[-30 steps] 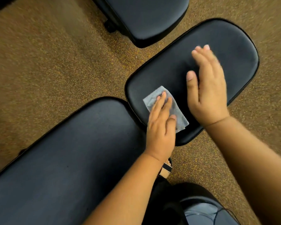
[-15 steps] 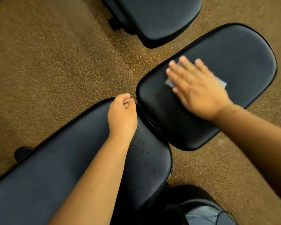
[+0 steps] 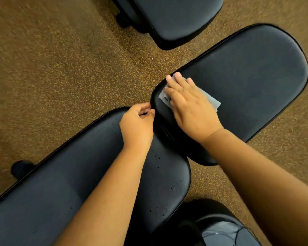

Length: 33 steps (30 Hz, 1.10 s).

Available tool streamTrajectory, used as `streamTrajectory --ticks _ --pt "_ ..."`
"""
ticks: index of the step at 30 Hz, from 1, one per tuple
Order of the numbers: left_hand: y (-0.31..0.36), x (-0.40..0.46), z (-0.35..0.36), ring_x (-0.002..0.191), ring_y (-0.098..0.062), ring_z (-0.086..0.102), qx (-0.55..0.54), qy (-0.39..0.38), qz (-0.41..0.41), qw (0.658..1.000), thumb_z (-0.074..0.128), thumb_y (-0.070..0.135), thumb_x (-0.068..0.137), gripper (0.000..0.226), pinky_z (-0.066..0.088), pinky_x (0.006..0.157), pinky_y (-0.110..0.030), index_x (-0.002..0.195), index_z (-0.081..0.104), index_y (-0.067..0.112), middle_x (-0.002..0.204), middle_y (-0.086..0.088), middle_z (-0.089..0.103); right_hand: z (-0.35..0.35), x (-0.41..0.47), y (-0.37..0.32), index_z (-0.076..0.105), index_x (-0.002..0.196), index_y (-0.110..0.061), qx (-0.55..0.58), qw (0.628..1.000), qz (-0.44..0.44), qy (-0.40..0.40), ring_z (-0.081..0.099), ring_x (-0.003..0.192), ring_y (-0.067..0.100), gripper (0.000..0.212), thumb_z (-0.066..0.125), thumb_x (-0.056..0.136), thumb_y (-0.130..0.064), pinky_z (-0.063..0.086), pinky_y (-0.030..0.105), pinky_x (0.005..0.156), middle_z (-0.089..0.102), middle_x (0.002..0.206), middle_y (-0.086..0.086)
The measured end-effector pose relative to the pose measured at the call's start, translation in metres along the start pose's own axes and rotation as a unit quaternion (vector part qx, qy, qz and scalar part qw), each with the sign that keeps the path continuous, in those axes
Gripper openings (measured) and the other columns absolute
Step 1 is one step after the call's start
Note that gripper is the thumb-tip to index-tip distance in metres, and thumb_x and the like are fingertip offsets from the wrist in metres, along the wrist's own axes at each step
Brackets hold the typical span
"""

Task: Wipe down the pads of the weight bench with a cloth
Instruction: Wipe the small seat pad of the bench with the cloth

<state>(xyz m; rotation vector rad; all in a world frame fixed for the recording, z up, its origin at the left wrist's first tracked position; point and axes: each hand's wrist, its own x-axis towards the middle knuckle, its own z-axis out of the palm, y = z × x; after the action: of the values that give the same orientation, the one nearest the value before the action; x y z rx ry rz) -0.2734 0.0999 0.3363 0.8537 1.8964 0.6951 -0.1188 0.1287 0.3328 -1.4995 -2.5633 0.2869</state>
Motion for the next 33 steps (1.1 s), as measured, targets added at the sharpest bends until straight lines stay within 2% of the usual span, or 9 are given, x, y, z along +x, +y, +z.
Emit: streamTrajectory --ticks 4,9,11,16,20,22,28,30,33 --pt "-0.001 0.003 0.001 0.082 0.003 0.063 -0.007 0.001 0.002 1.0 0.071 0.013 0.088 0.023 0.046 0.071 -0.002 0.111 0.07 0.013 0.094 0.006 0.069 -0.028 0.008 0.053 0.061 0.124 -0.005 -0.023 0.999 -0.009 0.021 0.041 0.137 0.035 0.03 0.052 0.098 -0.016 0.028 0.047 0.114 0.05 0.143 0.015" --pt "0.0 0.002 0.0 0.086 0.001 0.064 -0.011 0.002 -0.001 1.0 0.072 0.015 0.087 0.023 0.045 0.072 -0.001 0.11 0.071 0.015 0.096 0.005 0.071 -0.062 0.026 0.099 0.048 0.14 -0.015 -0.106 0.96 0.243 0.09 0.023 0.146 0.029 0.045 0.027 0.102 -0.028 0.01 0.048 0.118 0.036 0.154 0.003" --pt "-0.001 0.002 0.0 0.087 0.001 0.064 -0.01 0.002 -0.004 1.0 0.072 0.016 0.087 0.023 0.046 0.074 -0.003 0.11 0.071 0.017 0.095 0.007 0.071 -0.052 0.034 0.078 0.041 0.145 -0.014 -0.11 0.949 0.277 0.102 0.018 0.147 0.031 0.048 0.024 0.102 -0.028 0.009 0.046 0.119 0.031 0.157 0.003" --pt "-0.005 0.007 -0.001 0.091 -0.014 0.069 -0.029 0.014 -0.004 0.999 0.064 0.014 0.091 0.018 0.055 0.091 -0.038 0.106 0.072 0.02 0.095 0.001 0.072 0.001 0.025 0.001 0.041 0.145 -0.007 -0.111 0.991 0.075 0.015 0.024 0.145 0.036 0.049 0.041 0.097 -0.019 0.016 0.049 0.117 0.036 0.154 0.01" --pt "-0.002 0.013 -0.009 0.095 -0.013 0.067 -0.026 0.048 0.01 0.998 0.059 0.012 0.094 0.021 0.054 0.093 -0.039 0.111 0.068 0.016 0.102 0.001 0.07 0.005 0.01 0.004 0.035 0.149 -0.014 -0.11 0.992 -0.032 -0.056 0.021 0.147 0.029 0.054 0.043 0.096 -0.022 0.013 0.044 0.118 0.03 0.157 0.004" --pt "0.001 0.014 -0.01 0.098 -0.014 0.067 -0.023 0.031 0.01 0.999 0.059 0.015 0.095 0.02 0.054 0.093 -0.039 0.113 0.067 0.018 0.102 0.003 0.069 -0.012 0.017 0.03 0.038 0.147 -0.016 -0.108 0.993 -0.013 -0.054 0.025 0.145 0.03 0.051 0.041 0.096 -0.024 0.017 0.047 0.116 0.034 0.155 0.003" --pt "0.014 0.007 0.004 0.097 -0.01 0.065 -0.013 -0.007 0.006 1.0 0.057 0.017 0.096 0.022 0.054 0.092 -0.034 0.116 0.066 0.02 0.101 0.009 0.065 -0.063 0.023 0.094 0.028 0.151 -0.016 -0.119 0.961 0.248 0.042 0.01 0.149 0.032 0.051 0.022 0.103 -0.031 0.003 0.047 0.12 0.021 0.16 0.004" --pt "0.014 0.004 0.008 0.096 -0.01 0.065 -0.019 0.01 0.0 1.0 0.056 0.017 0.096 0.022 0.054 0.091 -0.032 0.115 0.066 0.021 0.106 0.006 0.067 -0.05 0.026 0.072 0.028 0.151 -0.011 -0.131 0.958 0.248 0.059 0.012 0.148 0.037 0.052 0.027 0.101 -0.026 0.006 0.049 0.12 0.022 0.16 0.008" --pt "0.014 0.0 0.01 0.097 -0.008 0.064 -0.007 0.037 0.013 0.999 0.054 0.017 0.097 0.022 0.052 0.092 -0.029 0.114 0.067 0.02 0.107 0.006 0.067 -0.014 0.009 0.02 0.031 0.149 -0.007 -0.123 0.984 0.13 0.021 0.018 0.145 0.041 0.058 0.043 0.093 -0.016 0.011 0.052 0.118 0.026 0.157 0.013"
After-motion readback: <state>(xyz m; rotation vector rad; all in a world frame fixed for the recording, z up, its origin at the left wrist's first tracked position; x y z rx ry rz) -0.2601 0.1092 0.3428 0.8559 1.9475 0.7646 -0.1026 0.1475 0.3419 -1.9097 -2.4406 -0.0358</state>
